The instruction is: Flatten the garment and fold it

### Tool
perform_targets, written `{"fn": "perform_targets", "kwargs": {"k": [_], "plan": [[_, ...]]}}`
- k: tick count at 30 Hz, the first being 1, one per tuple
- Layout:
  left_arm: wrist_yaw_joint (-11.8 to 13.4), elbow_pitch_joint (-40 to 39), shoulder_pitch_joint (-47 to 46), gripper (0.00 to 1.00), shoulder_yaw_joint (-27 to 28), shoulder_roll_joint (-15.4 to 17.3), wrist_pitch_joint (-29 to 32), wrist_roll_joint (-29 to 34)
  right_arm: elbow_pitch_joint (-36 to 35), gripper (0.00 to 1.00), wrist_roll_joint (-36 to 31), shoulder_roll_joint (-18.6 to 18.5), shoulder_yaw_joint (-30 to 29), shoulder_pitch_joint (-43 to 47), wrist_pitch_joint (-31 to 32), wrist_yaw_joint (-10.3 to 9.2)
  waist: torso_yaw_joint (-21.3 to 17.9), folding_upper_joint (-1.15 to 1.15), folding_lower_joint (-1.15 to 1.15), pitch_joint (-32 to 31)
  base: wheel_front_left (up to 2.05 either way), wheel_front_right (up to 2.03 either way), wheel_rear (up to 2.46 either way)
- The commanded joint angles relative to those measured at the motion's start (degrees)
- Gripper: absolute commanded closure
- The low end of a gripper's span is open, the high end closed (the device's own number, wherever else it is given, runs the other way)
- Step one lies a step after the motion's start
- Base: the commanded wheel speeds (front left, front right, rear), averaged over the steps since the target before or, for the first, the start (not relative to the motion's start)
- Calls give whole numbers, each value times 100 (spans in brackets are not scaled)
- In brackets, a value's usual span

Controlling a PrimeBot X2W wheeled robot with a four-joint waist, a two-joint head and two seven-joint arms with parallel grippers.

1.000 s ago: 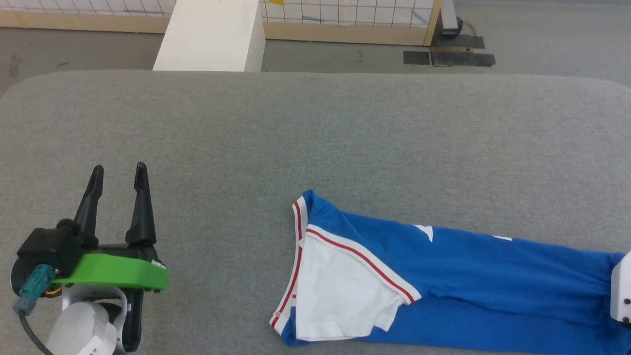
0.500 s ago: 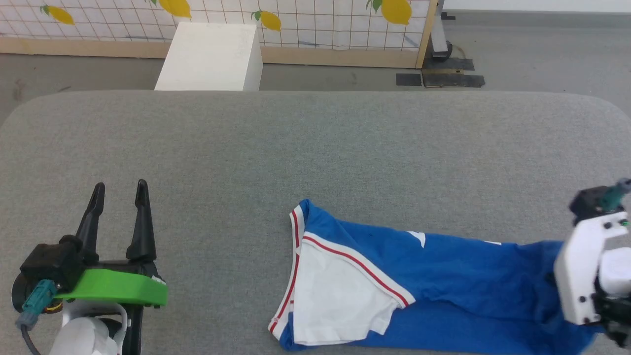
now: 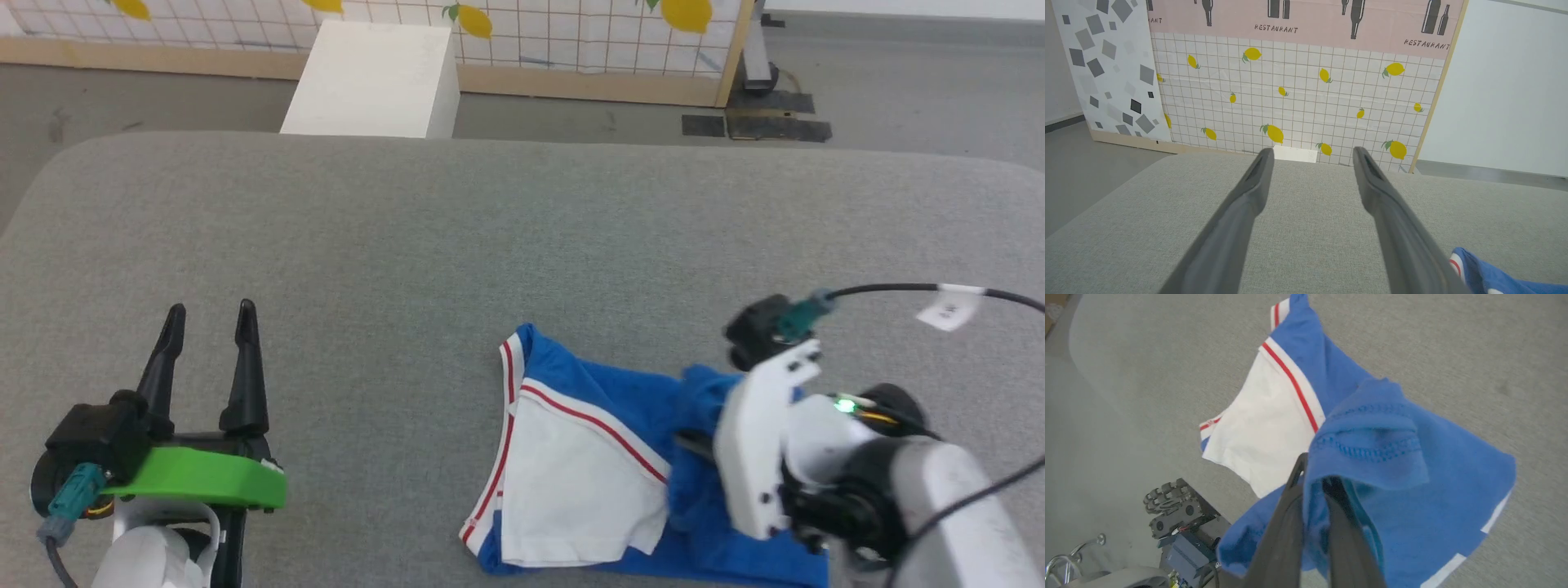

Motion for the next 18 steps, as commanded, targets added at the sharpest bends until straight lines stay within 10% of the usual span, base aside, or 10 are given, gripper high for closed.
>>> {"fn": "perform_targets", "kwargs": {"k": [1, 18], "plan": [[-7, 17, 30, 0, -17, -8, -36, -34, 177, 100, 12, 151, 140, -171, -163, -9, 67, 0, 0, 39, 0, 0, 0], [-135, 241, -281, 0, -263, -223, -41, -29, 3116, 100, -190, 590, 1237, -1171, -2367, -9, 688, 0, 0, 461, 0, 0, 0]]}}
